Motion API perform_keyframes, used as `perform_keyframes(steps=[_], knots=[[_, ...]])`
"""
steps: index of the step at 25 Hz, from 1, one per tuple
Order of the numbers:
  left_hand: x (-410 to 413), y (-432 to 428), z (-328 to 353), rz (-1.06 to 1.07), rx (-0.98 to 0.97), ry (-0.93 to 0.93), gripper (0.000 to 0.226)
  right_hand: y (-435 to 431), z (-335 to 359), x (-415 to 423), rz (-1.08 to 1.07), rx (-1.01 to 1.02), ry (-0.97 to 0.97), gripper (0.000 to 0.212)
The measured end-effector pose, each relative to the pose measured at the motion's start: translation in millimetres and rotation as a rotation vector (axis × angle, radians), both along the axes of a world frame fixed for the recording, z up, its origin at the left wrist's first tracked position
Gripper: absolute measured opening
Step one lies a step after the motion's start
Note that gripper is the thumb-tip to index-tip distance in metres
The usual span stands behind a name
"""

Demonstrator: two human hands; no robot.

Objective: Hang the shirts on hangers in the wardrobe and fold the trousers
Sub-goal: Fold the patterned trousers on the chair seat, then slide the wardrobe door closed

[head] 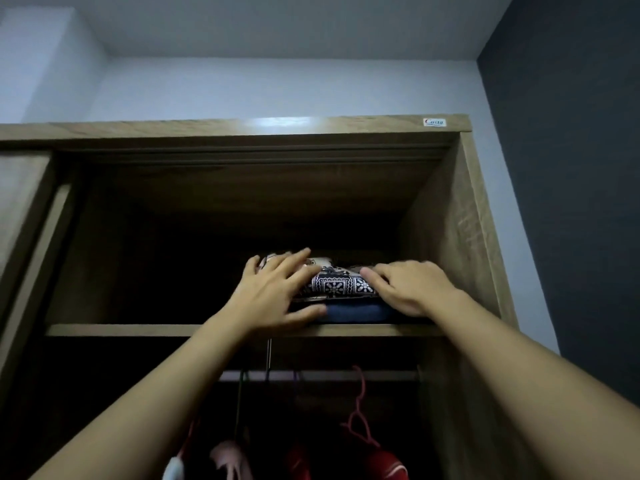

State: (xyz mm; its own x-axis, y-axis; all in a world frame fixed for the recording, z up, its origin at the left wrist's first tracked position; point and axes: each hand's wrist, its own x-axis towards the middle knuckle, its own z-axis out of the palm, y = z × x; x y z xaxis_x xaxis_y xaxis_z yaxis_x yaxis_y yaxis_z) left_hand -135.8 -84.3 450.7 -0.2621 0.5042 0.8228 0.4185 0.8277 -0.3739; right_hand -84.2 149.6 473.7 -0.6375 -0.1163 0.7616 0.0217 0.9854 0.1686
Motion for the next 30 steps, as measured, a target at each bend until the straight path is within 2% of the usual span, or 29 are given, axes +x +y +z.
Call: perform_keyframes(steps=[1,3,7,10,11,13,15,17,20,24,30], knots=[[-5.2,-7.4,0.2,0.053,-0.082,-0.041,0.079,2.1,1.5,4.1,-0.006,-0.046,-0.076,0.061],[-15.2,-21.0,12.3,0.003,-0.118,-0.034,0.083,6.4,6.7,8.3,-0.015,-0.106,-0.113,0.064],[-30.1,-22.9,44.3,-0.07,-0.077,-0.08,0.047,9.2,18.2,6.6,-0.036,-0.124,-0.127,0.066],[-34.9,-24.3,33.9,-0.072,-0.026,-0.271,0.048,13.7,12.9,-0.7,-0.011,-0.171,-0.192,0.064],[-36.0,-26.7,25.4,-0.039,-0.01,-0.282,0.053,14.7,8.0,-2.5,-0.029,-0.158,-0.184,0.063],[-32.2,-30.8,9.5,0.017,0.049,-0.22,0.068,10.5,0.0,-4.1,-0.091,-0.086,-0.036,0.057],[-23.3,-34.0,-7.0,-0.066,0.19,-0.146,0.075,-9.7,-15.5,-0.7,-0.025,-0.061,0.226,0.053],[-10.1,-40.9,-29.3,-0.21,0.346,-0.127,0.07,-48.6,-45.2,2.1,0.229,-0.157,0.417,0.056],[11.6,-75.5,-92.8,-0.312,0.467,-0.1,0.061,-125.5,-127.2,2.8,0.54,-0.272,0.48,0.055],[33.4,-160.7,-216.3,-0.125,0.458,-0.093,0.058,-206.6,-260.5,10.9,0.732,-0.244,0.239,0.048],[79.9,-284.6,-382.3,0.267,0.521,-0.481,0.063,-325.1,-450.7,33.9,0.918,-0.133,-0.285,0.039]])
